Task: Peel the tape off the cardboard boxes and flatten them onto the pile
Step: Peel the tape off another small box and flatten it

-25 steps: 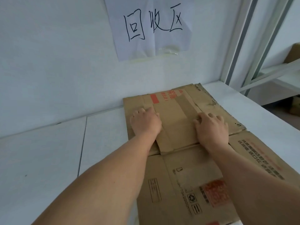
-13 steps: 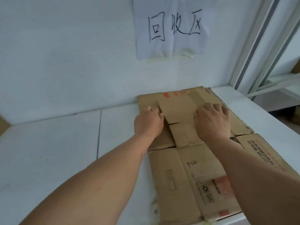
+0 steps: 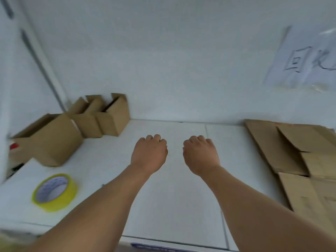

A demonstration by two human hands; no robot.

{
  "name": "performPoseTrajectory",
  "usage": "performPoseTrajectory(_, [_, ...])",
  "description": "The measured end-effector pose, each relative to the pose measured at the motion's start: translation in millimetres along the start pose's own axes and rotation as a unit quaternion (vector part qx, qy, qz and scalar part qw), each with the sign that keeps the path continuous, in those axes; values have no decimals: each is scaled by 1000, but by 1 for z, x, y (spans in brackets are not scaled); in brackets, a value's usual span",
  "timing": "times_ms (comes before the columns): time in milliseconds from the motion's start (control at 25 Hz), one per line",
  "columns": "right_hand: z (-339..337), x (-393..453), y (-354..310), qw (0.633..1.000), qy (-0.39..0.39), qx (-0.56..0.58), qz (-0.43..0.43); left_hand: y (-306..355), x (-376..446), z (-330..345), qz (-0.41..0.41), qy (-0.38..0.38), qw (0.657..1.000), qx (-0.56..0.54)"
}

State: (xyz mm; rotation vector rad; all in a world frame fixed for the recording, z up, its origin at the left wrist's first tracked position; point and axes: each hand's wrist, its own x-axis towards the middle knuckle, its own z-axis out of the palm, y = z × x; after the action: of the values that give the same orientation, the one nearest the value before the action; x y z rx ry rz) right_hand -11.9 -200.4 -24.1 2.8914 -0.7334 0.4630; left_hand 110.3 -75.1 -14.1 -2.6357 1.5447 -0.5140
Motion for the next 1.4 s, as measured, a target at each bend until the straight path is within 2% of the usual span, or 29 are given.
performPoseTrajectory(160, [10,42,-80,999,-12,32,-33,-84,-18,26,-95,43,994,-36])
performPoseTrajectory(320, [20,84,-132,992,-75,100,-8,-146,-7,46,-207,114,964,-124])
performPoseTrajectory(480, [34,147,-167,967,-114,221,52,-198,20,68,-319,163,908,-218])
performPoseTrajectory(600, [45,193,-190,963,-120,239,27,-218,39,82,-327,174,860,-351])
performPoseTrajectory(680, [53,217,-200,960,-130,247,17,-223,49,86,-343,183,815,-430])
performPoseTrajectory(840, [63,236,-208,973,-133,186,-12,-218,55,93,-363,192,728,-549])
performPoseTrajectory(1000, [58,213,-193,965,-78,246,-42,-200,44,77,-355,192,658,-636])
performPoseTrajectory(1160, [20,153,-141,943,-95,318,3,-146,17,56,-334,88,629,-697])
performPoseTrajectory(1400, [-33,15,-52,922,-100,363,85,-28,-45,10,-229,32,647,-727])
